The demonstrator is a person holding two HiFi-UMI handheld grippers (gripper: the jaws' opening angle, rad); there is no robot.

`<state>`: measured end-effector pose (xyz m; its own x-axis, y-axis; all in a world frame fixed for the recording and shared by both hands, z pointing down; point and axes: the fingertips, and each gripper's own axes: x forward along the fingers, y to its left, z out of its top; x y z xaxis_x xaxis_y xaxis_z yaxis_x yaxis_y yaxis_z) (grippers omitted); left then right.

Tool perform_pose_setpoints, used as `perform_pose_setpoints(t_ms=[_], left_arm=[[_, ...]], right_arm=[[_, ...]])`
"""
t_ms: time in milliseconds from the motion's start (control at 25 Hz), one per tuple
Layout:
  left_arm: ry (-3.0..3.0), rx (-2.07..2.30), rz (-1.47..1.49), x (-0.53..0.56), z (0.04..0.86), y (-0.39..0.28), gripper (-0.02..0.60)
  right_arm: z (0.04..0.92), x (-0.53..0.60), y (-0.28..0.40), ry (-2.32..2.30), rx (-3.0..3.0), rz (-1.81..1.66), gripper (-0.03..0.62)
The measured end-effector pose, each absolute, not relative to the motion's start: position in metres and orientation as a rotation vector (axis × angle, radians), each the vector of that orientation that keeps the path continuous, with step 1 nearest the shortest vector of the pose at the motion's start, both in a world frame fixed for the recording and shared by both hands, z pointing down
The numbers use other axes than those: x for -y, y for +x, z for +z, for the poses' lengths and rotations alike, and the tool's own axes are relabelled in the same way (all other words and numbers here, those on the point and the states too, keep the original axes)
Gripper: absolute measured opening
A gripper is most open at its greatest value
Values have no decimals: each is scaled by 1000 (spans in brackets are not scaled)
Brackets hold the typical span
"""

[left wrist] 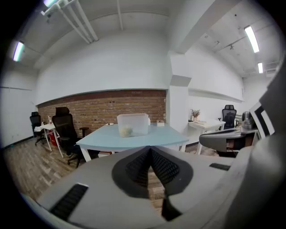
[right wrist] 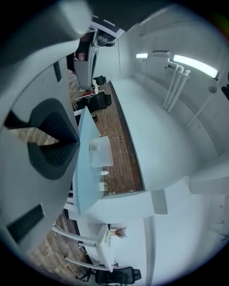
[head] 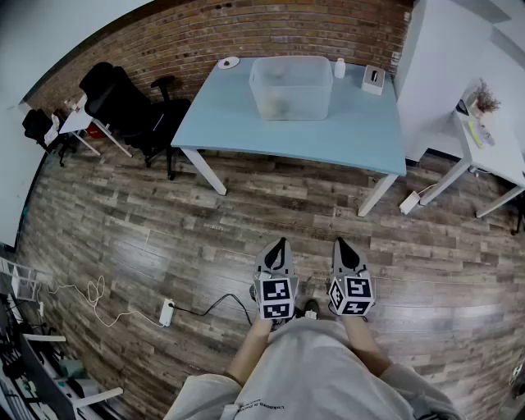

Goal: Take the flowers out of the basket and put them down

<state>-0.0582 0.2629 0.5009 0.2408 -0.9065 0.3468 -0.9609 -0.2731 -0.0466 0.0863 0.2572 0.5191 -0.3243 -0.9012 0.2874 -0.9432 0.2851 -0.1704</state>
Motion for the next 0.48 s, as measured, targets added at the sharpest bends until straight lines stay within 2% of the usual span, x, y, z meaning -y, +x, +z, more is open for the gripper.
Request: perform_pose_setpoints(t_ms=[120,480], left_arm=[[2332,1782,535,-263,506,-58,17],[2300,1748,503,-266,518,-50,17]], right_arm=[[523,-252,90,1736,2401,472,17],[533,-258,116,1778,2335,501,17]])
